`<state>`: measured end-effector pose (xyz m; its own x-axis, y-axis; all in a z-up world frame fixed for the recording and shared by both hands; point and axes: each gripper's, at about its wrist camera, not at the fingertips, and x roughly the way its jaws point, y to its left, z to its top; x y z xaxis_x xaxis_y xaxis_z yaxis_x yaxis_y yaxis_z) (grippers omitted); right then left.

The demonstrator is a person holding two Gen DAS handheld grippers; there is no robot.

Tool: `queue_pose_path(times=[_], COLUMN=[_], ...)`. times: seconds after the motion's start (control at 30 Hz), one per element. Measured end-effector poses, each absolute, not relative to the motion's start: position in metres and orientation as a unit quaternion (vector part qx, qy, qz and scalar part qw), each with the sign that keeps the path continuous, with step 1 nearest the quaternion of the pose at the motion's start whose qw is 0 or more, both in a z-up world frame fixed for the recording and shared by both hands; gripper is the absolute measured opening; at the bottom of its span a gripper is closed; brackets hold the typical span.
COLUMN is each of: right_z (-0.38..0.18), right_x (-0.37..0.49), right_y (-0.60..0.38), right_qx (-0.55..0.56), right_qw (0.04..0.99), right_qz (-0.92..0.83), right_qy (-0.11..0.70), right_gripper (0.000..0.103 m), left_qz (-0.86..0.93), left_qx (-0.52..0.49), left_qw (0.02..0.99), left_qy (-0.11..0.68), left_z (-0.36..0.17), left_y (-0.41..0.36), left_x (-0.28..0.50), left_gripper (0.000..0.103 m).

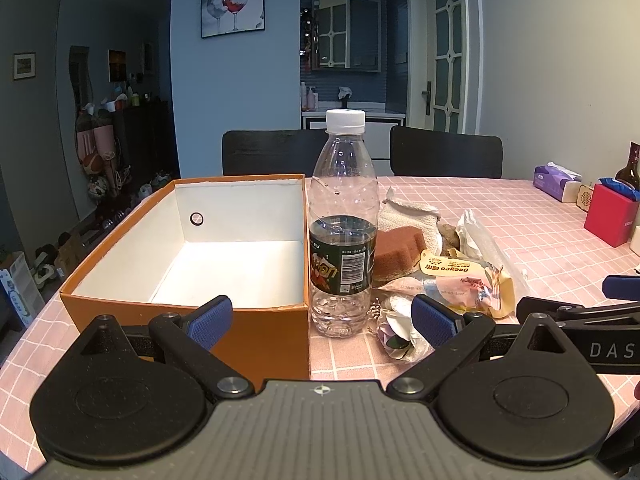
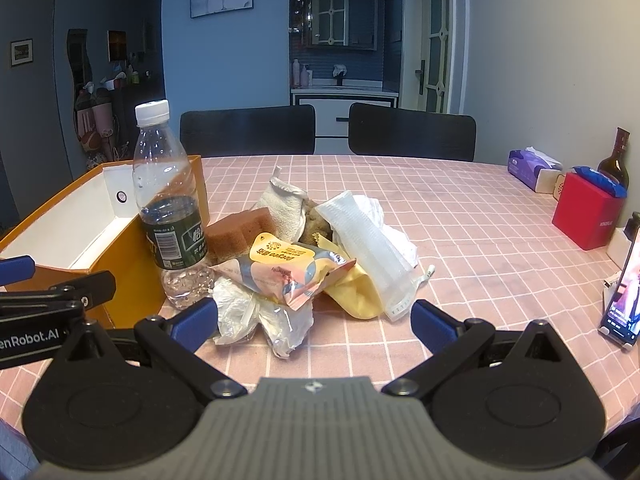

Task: Organize soft objects

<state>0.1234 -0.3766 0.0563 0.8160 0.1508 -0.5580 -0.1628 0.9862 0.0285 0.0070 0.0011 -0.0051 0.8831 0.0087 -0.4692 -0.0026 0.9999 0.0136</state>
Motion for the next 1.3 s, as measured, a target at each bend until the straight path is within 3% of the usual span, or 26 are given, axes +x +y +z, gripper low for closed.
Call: queue_pose_path(times=[1.3], right_z=[0.0528], right_x=[0.1230], right_y=[-0.3777], right_qx=[-0.011], right_qw=[0.951], right_qz=[0.084], right_qy=[0.298], right_gripper=[0.101], left_qz=[0.004], left_qx=[0.009], left_qw=[0.970], left_qy=[0.244], left_z=[-0.0049], left_y=[-0.0019], left_x=[0.0029], left_gripper=[0.103])
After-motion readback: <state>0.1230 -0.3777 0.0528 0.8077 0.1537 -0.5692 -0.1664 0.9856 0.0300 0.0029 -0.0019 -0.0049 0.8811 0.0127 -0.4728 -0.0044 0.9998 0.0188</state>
